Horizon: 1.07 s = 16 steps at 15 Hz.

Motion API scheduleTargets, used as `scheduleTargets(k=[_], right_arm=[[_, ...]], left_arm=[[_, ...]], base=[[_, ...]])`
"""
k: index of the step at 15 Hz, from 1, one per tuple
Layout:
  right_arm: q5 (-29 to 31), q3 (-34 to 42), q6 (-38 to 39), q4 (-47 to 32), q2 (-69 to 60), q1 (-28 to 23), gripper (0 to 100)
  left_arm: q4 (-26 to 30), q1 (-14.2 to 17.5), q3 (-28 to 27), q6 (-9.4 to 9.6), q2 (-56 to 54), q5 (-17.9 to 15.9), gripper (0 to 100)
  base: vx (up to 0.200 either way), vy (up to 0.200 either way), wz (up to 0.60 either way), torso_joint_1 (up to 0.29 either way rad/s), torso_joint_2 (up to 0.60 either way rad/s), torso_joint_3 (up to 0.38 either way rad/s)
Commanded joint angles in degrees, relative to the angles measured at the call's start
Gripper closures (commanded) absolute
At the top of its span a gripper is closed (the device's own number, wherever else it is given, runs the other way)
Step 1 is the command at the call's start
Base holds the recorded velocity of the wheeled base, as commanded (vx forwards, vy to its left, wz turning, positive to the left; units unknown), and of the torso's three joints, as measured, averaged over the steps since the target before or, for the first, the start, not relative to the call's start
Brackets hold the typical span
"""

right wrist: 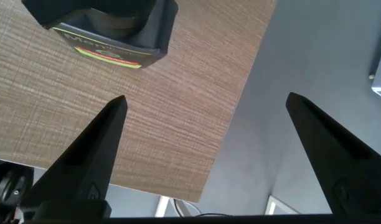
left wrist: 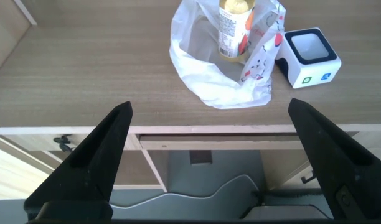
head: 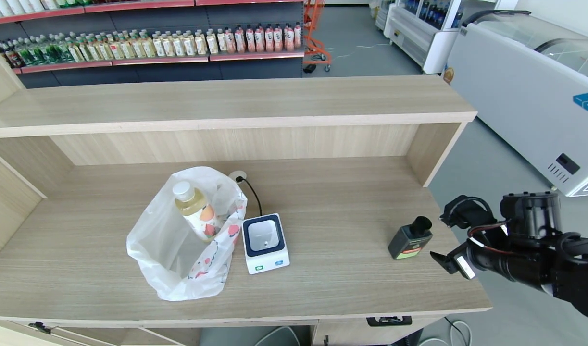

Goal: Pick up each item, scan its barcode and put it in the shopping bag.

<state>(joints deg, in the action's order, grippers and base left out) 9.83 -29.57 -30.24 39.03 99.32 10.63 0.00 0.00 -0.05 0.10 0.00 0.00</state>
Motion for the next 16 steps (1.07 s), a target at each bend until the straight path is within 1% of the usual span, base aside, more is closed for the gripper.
scheduleTargets(k=[1, 4, 7, 11, 16], right_arm=[[-0.2, -0.5, -0.1, 1.5, 3.0, 1.1, 0], [-0.1, -0.6, -0.3, 5.4, 5.4, 2.0, 0], [-0.1, -1.0, -0.2, 6.3, 6.9, 2.4, 0], [-0.2, -2.1, -0.1, 9.6, 10.0, 3.0, 0], [-2.6, -4.3, 0.0, 9.7, 11.9, 5.3, 0]], left_arm=[[-0.1, 0.0, 0.0, -0.01, 0.1, 0.0, 0], [0.0, 0.0, 0.0, -0.01, 0.1, 0.0, 0], [0.0, 0.0, 0.0, -0.01, 0.1, 0.0, 0], [0.0, 0.0, 0.0, -0.01, 0.1, 0.0, 0], [0.0, 0.0, 0.0, -0.01, 0.1, 0.0, 0]], base=[[0.0, 0.0, 0.0, 0.0, 0.0, 0.0], [0.0, 0.0, 0.0, 0.0, 0.0, 0.0], [0.0, 0.0, 0.0, 0.0, 0.0, 0.0], [0.0, 0.0, 0.0, 0.0, 0.0, 0.0], [0.0, 0.0, 0.0, 0.0, 0.0, 0.0]])
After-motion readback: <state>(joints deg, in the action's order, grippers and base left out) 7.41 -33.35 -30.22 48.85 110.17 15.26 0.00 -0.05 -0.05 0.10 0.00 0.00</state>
